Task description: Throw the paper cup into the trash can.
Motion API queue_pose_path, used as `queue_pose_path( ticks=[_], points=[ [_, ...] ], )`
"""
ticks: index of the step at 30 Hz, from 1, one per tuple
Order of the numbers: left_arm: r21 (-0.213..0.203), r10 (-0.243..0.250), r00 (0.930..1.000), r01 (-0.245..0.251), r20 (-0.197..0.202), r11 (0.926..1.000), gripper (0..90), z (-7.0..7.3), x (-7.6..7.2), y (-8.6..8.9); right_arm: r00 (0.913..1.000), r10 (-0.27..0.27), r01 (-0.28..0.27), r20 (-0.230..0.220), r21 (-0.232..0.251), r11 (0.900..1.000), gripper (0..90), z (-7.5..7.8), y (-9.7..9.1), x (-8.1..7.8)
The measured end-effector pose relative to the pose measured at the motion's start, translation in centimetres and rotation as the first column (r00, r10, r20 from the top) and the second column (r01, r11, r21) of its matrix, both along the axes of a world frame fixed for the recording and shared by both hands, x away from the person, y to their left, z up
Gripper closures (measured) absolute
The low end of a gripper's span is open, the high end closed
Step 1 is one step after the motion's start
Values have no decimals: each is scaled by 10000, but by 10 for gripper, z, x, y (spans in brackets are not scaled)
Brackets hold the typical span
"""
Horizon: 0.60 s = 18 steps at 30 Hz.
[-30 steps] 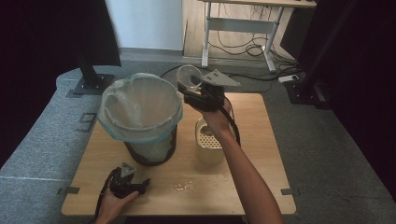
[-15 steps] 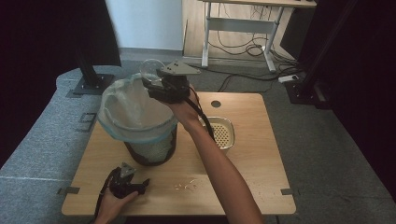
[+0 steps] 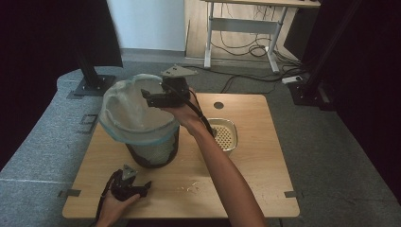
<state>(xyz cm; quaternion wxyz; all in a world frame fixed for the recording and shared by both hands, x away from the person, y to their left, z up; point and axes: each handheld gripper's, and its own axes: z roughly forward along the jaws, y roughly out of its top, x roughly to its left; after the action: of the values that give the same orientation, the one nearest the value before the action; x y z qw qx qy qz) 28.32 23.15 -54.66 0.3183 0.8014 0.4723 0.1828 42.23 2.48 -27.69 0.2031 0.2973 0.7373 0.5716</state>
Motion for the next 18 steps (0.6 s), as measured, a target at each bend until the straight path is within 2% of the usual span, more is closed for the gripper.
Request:
queue_pose_path(
  ticks=[4,8,15,18],
  points=[
    [2,-2,10000,2,2,10000,135,0,0,0,9995,-194,193,252,56,9998,157,-2,-11,-6],
    [-2,17,10000,-17,8,10000,135,0,0,0,9972,-363,348,650,246,9991,202,-3,-29,-14],
    [-5,18,10000,-18,8,10000,135,0,0,0,9921,-682,616,1054,652,9960,235,-15,-78,-34],
    [8,11,10000,-11,31,10000,135,0,0,0,9890,-857,741,1207,971,9925,238,-26,-107,-51]
  ],
)
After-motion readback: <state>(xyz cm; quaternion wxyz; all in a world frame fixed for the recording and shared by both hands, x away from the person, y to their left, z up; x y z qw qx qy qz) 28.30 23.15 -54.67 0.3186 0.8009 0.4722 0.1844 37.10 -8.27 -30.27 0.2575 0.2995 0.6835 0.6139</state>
